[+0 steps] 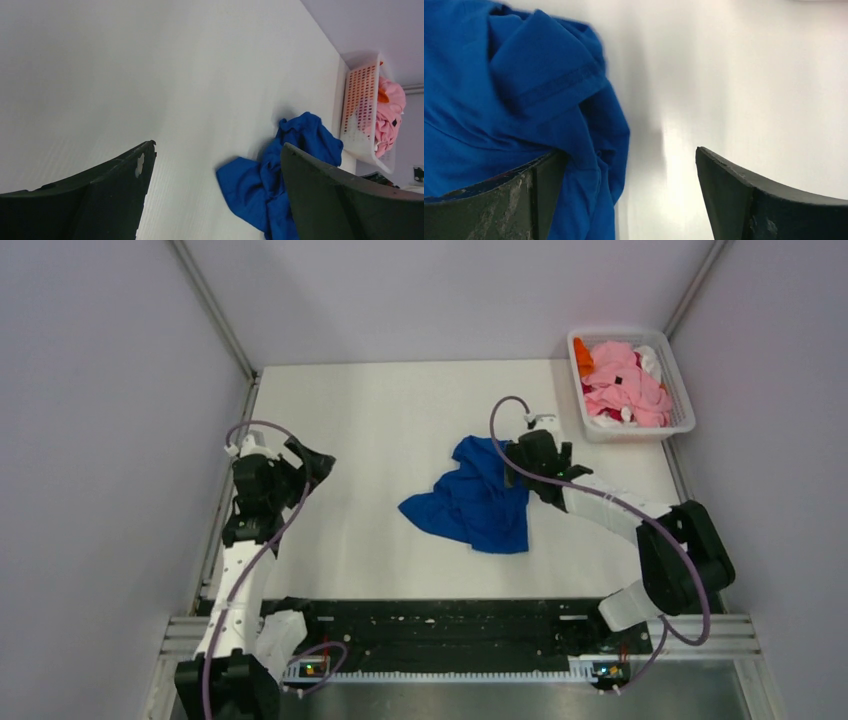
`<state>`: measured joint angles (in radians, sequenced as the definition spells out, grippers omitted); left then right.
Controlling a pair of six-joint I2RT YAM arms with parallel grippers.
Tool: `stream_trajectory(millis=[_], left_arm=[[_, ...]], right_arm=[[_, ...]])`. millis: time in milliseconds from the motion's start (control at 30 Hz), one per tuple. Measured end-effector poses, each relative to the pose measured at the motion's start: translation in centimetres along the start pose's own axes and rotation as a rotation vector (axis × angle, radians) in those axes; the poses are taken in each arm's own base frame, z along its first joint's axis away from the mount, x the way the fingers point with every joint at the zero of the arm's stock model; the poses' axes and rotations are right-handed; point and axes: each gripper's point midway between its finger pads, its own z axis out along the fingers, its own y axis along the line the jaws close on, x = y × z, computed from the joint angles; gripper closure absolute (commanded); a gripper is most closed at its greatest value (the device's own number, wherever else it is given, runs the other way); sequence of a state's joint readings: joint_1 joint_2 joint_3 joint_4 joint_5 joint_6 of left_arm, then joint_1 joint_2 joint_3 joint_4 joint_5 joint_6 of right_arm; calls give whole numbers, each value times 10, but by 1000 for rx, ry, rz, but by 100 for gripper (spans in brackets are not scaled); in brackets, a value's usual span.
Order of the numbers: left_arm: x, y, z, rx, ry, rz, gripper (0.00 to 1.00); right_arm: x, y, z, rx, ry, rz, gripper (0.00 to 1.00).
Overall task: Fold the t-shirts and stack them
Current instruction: Move the tshirt to the center of the board, then flatten out the tshirt
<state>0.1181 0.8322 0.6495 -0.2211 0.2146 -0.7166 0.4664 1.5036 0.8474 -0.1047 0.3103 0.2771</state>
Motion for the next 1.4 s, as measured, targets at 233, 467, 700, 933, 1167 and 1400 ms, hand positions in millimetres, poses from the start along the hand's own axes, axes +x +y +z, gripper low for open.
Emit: stream_trajectory(millis=[233,467,700,933,1167,1400], left_arm=[[65,-1,28,-26,262,11,1],[144,-26,49,-10,532,132,2],[190,-27,64,-69,669,214,2],[217,-28,65,-88,732,274,3],[233,-32,71,-94,769,303,4],[242,-38,79,-96,783,323,5]], right_arm=[[-41,-47,-54,207,-176,180,1],[-50,13,-118,-52,-248,234,1],[47,93,-119,-181,31,51,9],[123,81,-86,-10,262,-59,22],[131,81,-79,10,281,-63,39],[135,77,-74,44,278,-63,58]])
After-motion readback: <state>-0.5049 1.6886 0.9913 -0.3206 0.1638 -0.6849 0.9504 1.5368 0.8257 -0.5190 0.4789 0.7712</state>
